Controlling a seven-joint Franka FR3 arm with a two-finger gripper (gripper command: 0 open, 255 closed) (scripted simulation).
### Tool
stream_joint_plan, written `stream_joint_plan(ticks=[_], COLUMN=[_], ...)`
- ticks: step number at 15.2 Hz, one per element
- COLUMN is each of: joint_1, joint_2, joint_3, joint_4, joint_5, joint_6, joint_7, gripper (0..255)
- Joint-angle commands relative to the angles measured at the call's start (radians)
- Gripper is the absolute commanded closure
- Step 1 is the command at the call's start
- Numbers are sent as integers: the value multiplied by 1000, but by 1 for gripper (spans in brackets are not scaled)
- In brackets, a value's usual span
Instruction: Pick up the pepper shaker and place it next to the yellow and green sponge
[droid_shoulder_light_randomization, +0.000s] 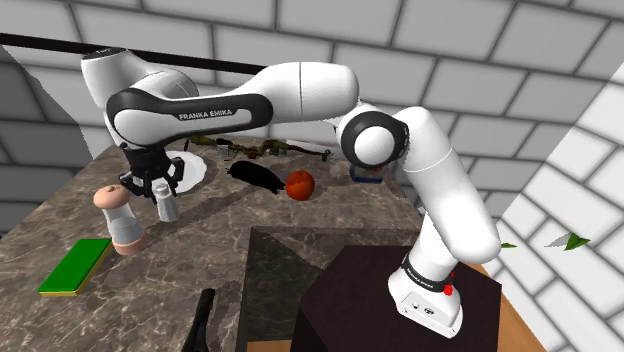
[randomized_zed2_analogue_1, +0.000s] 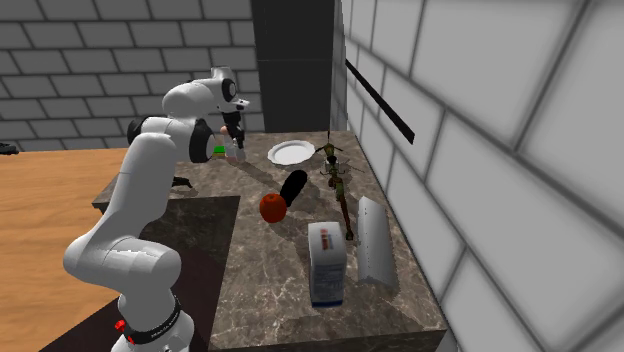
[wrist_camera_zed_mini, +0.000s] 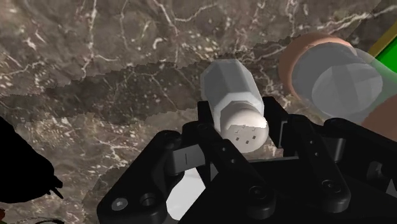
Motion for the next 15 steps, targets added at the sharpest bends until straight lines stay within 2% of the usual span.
stream_joint_plan(ticks=[1,7,14,15], joint_1=[-2,-10,-9,-9], joint_2=[5,10,11,11], joint_3=[-1,-2,-2,-2], joint_4=[-15,-84,-84,-84], joint_5=[-1,-5,-5,-5], joint_6=[21,93,93,93], joint_7=[2,13,13,13], gripper=[255,255,255,0])
